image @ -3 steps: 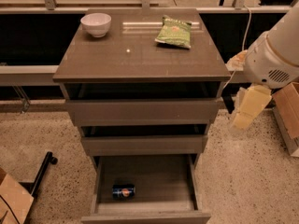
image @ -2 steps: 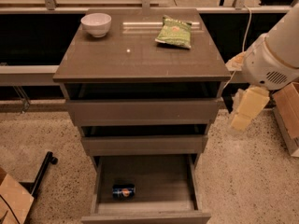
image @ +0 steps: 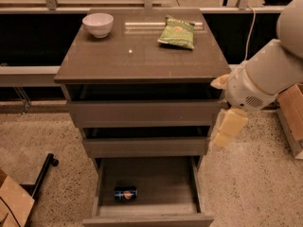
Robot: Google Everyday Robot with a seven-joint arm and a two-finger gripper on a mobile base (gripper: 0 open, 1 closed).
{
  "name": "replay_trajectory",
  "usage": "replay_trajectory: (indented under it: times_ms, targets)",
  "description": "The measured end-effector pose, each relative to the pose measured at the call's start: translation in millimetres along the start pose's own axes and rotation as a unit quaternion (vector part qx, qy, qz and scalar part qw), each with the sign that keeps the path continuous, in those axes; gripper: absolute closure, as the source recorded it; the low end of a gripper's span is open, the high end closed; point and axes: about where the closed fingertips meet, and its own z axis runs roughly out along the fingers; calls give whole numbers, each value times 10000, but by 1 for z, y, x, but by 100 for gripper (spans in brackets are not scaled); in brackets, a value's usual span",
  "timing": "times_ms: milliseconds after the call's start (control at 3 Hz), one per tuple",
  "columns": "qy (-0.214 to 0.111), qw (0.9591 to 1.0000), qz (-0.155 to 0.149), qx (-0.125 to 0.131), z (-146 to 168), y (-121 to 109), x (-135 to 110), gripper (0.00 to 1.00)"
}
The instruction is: Pick pepsi can from bottom drawer and place on counter
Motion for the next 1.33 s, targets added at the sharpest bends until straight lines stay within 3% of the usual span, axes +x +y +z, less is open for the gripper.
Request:
replay_trajectory:
  times_ms: [333,667,1333]
  targets:
    - [-545,9978,-243,-273,64,6,-14,0]
    - [-1181,9903,-288,-676,114,14,-20,0]
    - [-1083,9901,-453,-763,141,21,-25,0]
